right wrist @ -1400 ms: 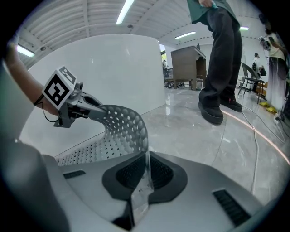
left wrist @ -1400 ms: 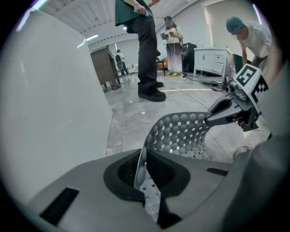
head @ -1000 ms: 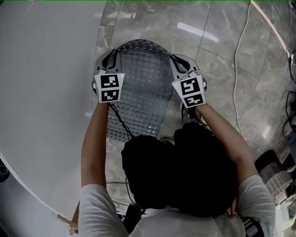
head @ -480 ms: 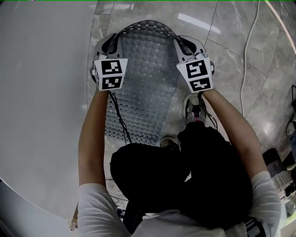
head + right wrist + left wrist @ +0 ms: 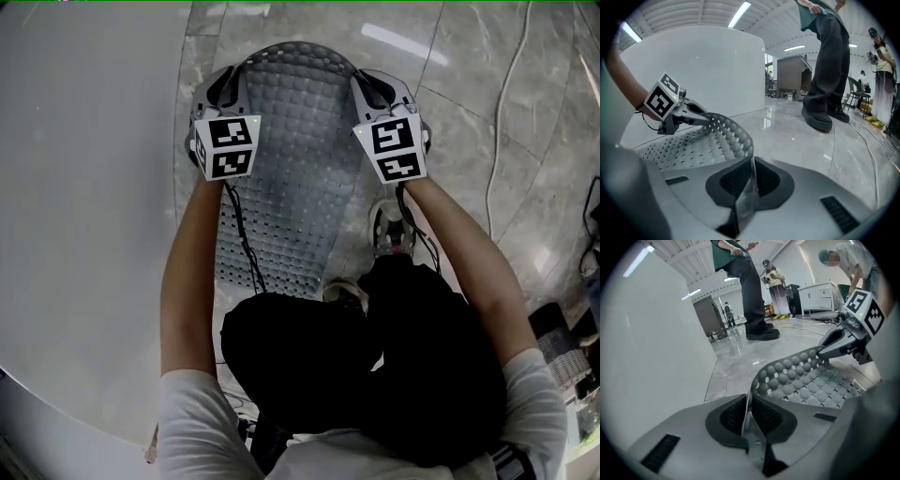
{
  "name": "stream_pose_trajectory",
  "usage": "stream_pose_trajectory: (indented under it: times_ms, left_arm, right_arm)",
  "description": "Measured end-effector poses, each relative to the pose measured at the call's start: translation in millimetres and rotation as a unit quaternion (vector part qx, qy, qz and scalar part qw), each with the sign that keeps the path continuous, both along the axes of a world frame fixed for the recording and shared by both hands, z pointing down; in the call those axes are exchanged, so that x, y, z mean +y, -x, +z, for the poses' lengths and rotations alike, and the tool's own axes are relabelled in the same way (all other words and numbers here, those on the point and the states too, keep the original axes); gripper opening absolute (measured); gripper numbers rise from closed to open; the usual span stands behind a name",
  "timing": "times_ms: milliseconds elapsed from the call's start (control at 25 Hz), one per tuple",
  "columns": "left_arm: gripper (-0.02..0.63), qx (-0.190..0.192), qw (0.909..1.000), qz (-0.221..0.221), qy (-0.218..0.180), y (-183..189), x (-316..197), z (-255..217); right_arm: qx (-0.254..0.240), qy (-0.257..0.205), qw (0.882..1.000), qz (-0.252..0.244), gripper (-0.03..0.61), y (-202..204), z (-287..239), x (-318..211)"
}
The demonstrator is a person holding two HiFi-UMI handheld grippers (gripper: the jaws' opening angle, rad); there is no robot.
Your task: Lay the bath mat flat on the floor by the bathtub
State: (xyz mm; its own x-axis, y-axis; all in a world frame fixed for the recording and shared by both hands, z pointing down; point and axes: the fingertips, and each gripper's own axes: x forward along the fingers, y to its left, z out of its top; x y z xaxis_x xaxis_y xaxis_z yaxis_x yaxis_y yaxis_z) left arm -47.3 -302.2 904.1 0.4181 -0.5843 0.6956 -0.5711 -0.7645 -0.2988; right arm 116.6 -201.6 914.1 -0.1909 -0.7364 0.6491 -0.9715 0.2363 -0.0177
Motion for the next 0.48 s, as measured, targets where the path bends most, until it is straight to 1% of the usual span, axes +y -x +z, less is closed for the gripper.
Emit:
stream_pose_trajectory:
  times_ms: [160, 320, 480]
  left_arm:
    - [0.029, -0.017, 0.9998, -0.001, -0.002, -1, -8, 4]
    - [0.032, -0.023, 0.9997, -0.008, 0.0, -4, -18, 7]
    - [0.056, -0.052, 0.9986, -0.003, -0.008, -4, -25, 11]
  right_arm:
    - [0.004, 0.007, 1.0, 0.003, 0.018, -6, 8, -6]
    - [0.011, 0.009, 1.0, -0.011, 0.018, -11, 9, -10]
    - [0.015, 0.015, 0.999, -0.029, 0.024, -12, 13, -13]
